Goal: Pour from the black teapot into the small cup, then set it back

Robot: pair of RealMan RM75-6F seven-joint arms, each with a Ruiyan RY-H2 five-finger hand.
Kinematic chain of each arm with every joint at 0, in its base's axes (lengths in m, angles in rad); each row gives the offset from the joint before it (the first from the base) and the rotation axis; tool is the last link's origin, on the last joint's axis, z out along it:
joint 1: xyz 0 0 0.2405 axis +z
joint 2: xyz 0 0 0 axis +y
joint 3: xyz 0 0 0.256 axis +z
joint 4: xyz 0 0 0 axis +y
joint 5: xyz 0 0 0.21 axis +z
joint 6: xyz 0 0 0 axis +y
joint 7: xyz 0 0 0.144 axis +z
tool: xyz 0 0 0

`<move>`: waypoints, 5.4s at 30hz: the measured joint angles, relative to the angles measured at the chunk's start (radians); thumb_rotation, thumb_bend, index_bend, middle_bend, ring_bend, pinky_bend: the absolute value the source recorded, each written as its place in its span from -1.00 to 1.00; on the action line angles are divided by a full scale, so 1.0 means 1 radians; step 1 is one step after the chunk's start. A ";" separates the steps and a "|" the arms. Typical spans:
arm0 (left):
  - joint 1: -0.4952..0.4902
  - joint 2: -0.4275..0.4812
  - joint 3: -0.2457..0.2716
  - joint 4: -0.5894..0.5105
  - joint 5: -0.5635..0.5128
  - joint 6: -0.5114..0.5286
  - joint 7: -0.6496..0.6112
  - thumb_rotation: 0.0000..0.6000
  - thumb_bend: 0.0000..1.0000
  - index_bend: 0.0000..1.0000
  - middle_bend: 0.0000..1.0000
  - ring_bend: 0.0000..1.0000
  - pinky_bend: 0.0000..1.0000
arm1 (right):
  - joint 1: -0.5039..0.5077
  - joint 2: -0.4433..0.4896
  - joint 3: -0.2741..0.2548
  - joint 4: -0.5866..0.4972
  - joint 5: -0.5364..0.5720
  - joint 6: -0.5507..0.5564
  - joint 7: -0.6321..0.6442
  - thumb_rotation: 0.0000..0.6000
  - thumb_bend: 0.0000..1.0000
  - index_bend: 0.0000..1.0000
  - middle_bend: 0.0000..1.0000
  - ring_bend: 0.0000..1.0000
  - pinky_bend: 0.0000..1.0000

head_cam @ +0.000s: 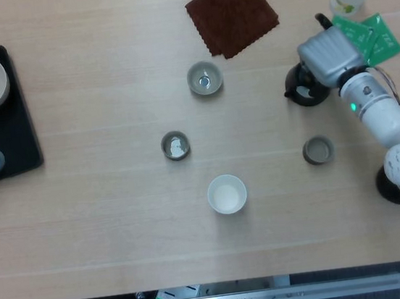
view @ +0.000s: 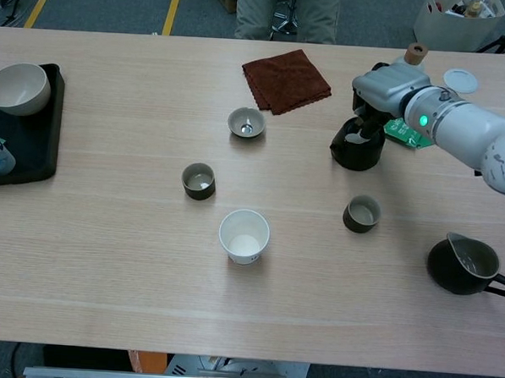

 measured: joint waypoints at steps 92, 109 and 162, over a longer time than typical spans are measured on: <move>0.042 0.017 0.008 -0.025 0.037 0.074 0.001 1.00 -0.41 -0.54 -0.52 -0.64 -0.80 | 0.022 -0.014 0.049 -0.122 -0.178 0.221 -0.129 -0.04 0.01 1.00 0.89 0.74 -0.81; 0.028 0.012 0.006 -0.042 0.036 0.053 0.030 1.00 -0.41 -0.54 -0.52 -0.64 -0.80 | -0.133 0.182 -0.106 -0.315 -0.452 0.289 -0.041 -0.05 0.01 1.00 0.88 0.73 -0.81; 0.054 -0.017 0.011 0.003 0.030 0.075 0.000 1.00 -0.41 -0.54 -0.52 -0.64 -0.80 | -0.218 0.174 -0.186 -0.298 -0.632 0.197 -0.438 -0.05 0.01 0.96 0.88 0.72 -0.81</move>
